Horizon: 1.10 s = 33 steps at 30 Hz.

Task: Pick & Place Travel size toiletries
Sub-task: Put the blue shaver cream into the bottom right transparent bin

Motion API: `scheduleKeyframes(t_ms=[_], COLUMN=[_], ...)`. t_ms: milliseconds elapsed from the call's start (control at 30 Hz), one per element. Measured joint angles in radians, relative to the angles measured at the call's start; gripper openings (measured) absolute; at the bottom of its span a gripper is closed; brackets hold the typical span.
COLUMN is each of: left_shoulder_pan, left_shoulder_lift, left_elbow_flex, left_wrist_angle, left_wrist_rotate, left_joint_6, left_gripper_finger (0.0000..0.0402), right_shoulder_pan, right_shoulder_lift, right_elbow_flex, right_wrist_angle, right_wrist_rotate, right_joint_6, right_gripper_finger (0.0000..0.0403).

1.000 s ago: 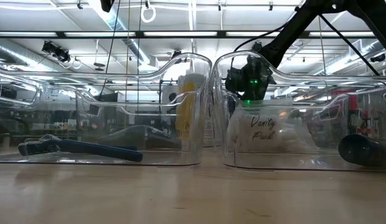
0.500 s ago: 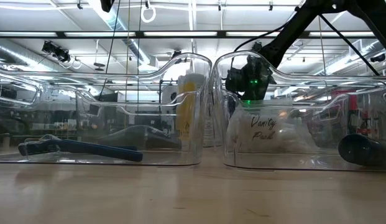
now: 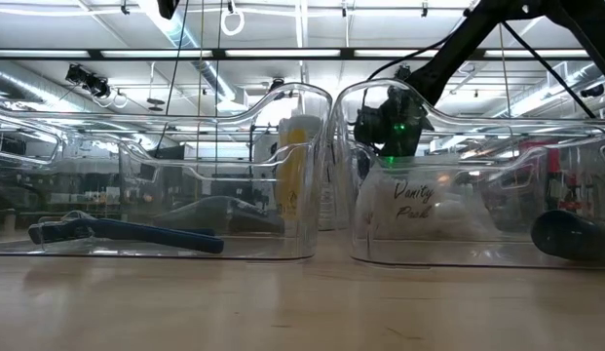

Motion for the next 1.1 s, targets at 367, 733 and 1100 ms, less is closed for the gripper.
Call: scheduleKeyframes(t_ms=[367, 733, 1100], left_shoulder_pan=[0.0, 0.0, 0.0], left_shoulder_lift=[0.0, 0.0, 0.0], left_elbow_flex=[0.0, 0.0, 0.0], left_wrist_angle=[0.007, 0.007, 0.006], left_wrist_rotate=[0.072, 0.08, 0.08], left_joint_6=[0.017, 0.043, 0.049], left_gripper_finger=[0.0006, 0.0007, 0.0009], right_shoulder_pan=[-0.001, -0.001, -0.001], right_shoulder_lift=[-0.116, -0.197, -0.341], right_elbow_flex=[-0.001, -0.001, -0.001], right_wrist_angle=[-0.023, -0.044, -0.044], right_wrist_rotate=[-0.001, -0.001, -0.001], right_joint_6=[-0.06, -0.078, -0.081], right_gripper_finger=[0.0134, 0.0133, 0.0132])
